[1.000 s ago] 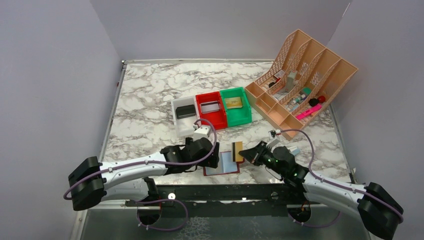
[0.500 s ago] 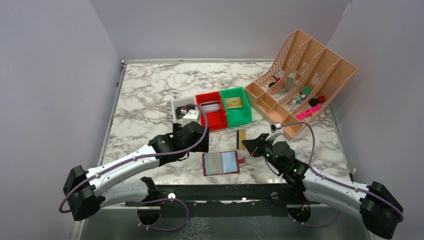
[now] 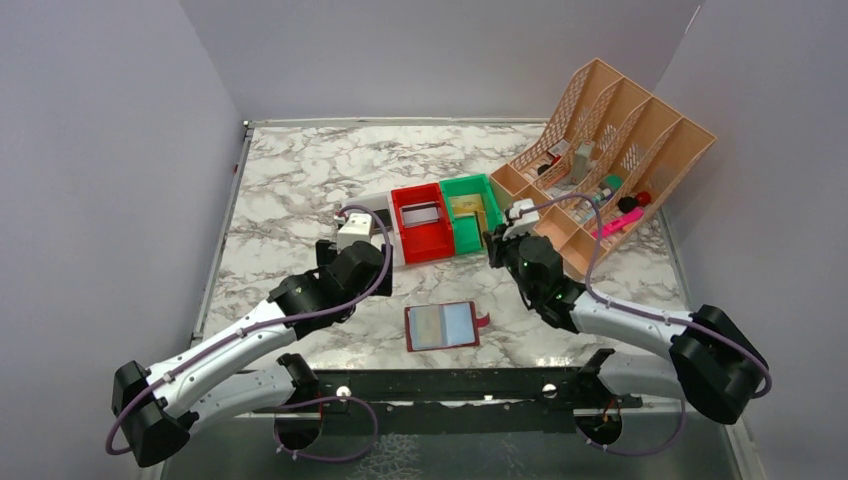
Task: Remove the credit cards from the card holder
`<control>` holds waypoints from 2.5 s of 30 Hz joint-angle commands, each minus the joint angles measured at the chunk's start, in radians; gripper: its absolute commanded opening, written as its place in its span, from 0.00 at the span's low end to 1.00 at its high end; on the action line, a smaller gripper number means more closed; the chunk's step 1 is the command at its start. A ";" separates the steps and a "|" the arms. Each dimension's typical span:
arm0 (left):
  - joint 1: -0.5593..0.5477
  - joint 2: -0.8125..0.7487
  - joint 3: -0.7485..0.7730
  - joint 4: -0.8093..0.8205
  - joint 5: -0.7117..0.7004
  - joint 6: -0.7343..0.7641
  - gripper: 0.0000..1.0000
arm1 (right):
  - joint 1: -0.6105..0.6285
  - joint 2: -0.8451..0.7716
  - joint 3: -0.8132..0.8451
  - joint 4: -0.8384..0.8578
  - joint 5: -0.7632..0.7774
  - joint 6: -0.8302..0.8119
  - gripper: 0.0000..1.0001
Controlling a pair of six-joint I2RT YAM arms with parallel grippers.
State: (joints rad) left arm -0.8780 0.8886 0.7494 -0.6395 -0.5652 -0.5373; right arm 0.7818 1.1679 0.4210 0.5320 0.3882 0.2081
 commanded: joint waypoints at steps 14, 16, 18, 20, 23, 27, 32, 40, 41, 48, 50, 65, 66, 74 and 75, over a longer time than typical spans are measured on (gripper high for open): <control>0.061 -0.029 0.000 -0.011 -0.029 0.048 0.99 | -0.182 0.370 0.270 0.177 -0.352 -0.829 0.05; 0.062 -0.022 0.000 -0.011 -0.027 0.047 0.99 | -0.202 0.383 0.300 0.121 -0.399 -0.888 0.06; 0.064 -0.013 0.001 -0.011 -0.023 0.048 0.99 | -0.219 0.402 0.315 0.088 -0.433 -0.955 0.05; 0.067 0.001 0.004 -0.010 -0.008 0.054 0.99 | -0.222 0.417 0.312 0.087 -0.451 -1.032 0.05; 0.071 0.023 0.008 -0.011 0.005 0.062 0.99 | -0.226 0.433 0.316 0.095 -0.456 -1.085 0.04; 0.079 0.037 0.011 -0.010 0.016 0.066 0.99 | -0.231 0.456 0.323 0.097 -0.488 -1.133 0.05; 0.085 0.037 0.011 -0.010 0.020 0.068 0.99 | -0.235 0.487 0.352 0.030 -0.543 -1.170 0.05; 0.091 0.037 0.011 -0.008 0.026 0.071 0.99 | -0.275 0.572 0.438 -0.052 -0.557 -1.237 0.06; 0.092 0.037 0.011 -0.008 0.027 0.072 0.99 | -0.278 0.583 0.449 -0.063 -0.559 -1.240 0.07; 0.096 0.038 0.010 -0.006 0.036 0.078 0.99 | -0.282 0.639 0.501 -0.105 -0.592 -1.267 0.09; 0.097 0.037 0.010 -0.005 0.038 0.079 0.99 | -0.282 0.658 0.521 -0.126 -0.596 -1.268 0.09; 0.106 0.045 0.007 0.004 0.042 0.082 0.99 | -0.282 0.693 0.551 -0.173 -0.582 -1.282 0.22; 0.107 0.045 0.007 0.004 0.041 0.082 0.99 | -0.282 0.690 0.546 -0.173 -0.580 -1.283 0.22; 0.109 0.046 0.007 0.004 0.049 0.083 0.99 | -0.282 0.683 0.528 -0.169 -0.547 -1.285 0.30; 0.109 0.046 0.007 0.004 0.050 0.084 0.99 | -0.282 0.682 0.530 -0.171 -0.546 -1.281 0.30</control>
State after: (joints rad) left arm -0.7746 0.9348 0.7490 -0.6441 -0.5373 -0.4656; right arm 0.5037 1.8553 0.9497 0.3683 -0.1726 -1.0740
